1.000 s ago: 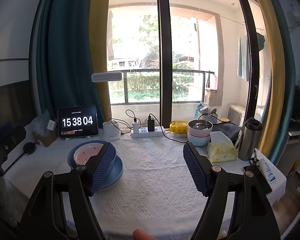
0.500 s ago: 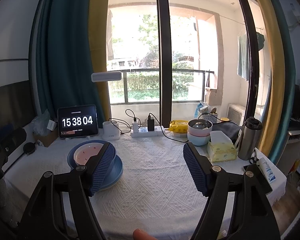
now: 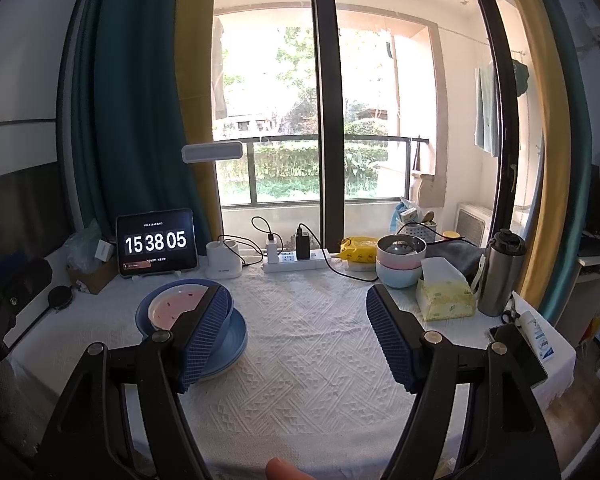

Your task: Organize plates and bowls

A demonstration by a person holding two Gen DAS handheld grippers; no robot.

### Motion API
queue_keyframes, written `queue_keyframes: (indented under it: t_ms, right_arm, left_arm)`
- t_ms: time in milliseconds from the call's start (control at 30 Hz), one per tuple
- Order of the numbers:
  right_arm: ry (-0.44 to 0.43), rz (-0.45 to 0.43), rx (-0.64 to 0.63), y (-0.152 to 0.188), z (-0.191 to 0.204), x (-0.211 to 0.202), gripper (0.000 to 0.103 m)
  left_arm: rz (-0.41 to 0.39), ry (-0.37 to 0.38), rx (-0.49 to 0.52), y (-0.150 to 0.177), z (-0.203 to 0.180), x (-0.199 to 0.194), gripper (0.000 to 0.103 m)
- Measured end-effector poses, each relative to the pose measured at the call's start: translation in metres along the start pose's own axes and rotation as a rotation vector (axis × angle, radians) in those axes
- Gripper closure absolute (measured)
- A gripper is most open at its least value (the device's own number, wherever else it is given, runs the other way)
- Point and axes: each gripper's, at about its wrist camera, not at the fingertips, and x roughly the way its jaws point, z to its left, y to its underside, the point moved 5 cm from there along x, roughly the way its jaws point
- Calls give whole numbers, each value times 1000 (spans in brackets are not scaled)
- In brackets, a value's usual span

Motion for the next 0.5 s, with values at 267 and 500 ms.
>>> queue_keyframes:
  t_ms: [267,500]
  right_arm:
    - [2,3,2,1,0,0,28]
    - [2,3,1,1,0,0,28]
  left_arm:
    - [1,-1,0,0,0,0,12]
    - [1,-1,-1,0,1,0,12]
